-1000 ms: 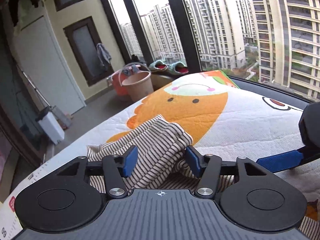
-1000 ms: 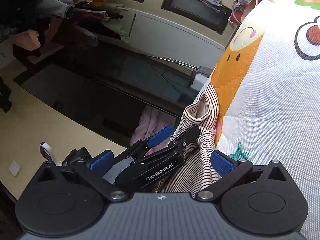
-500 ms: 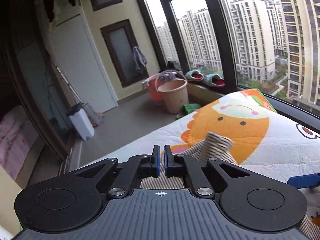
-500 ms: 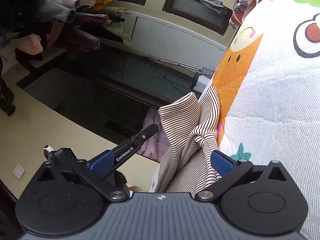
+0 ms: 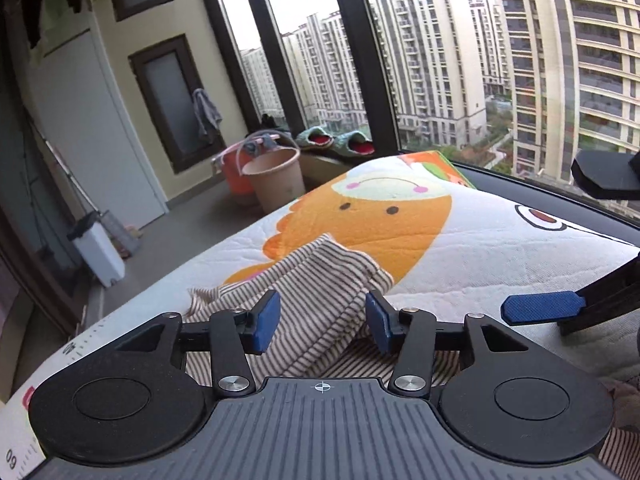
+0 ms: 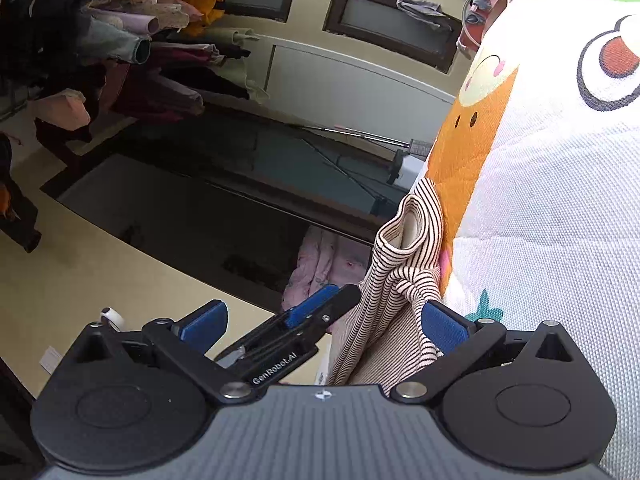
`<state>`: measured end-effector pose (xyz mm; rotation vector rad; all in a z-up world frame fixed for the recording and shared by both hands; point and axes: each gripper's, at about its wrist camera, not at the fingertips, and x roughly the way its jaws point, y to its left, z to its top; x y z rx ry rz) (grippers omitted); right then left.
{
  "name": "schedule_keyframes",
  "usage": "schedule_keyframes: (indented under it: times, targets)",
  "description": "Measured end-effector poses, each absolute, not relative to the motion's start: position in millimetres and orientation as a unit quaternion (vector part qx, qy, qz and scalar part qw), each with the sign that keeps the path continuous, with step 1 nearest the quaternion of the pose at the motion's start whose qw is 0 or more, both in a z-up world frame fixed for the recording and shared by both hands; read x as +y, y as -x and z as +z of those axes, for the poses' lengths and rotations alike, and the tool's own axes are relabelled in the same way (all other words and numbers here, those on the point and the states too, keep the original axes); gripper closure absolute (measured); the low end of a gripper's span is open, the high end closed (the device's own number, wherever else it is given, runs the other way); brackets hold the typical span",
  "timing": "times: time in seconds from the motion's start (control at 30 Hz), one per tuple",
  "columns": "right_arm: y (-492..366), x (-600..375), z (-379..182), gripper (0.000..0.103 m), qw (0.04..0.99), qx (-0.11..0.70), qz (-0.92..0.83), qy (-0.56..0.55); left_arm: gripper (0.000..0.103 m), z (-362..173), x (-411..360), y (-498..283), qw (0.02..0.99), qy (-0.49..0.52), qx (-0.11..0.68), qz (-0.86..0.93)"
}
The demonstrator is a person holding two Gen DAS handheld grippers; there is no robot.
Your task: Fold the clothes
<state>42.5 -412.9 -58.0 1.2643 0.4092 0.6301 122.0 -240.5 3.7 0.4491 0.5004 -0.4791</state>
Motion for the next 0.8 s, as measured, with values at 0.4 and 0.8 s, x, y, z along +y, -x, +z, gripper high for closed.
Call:
schedule_keyframes:
  times: [0.4,0.8]
  targets:
    - [-44.7,-431.9,-93.4,0.0,0.642,0.127,0.297,-0.695,0.078,-15.1,-272.5,-140.1,0.917,-0.218,0.254,-0.219]
    - [-48.6,-440.5,-98.7,0.0,0.647,0.13,0.3,-0.689,0.083,47.3,-201.2,-136.3,0.957,-0.179,0.195,-0.122]
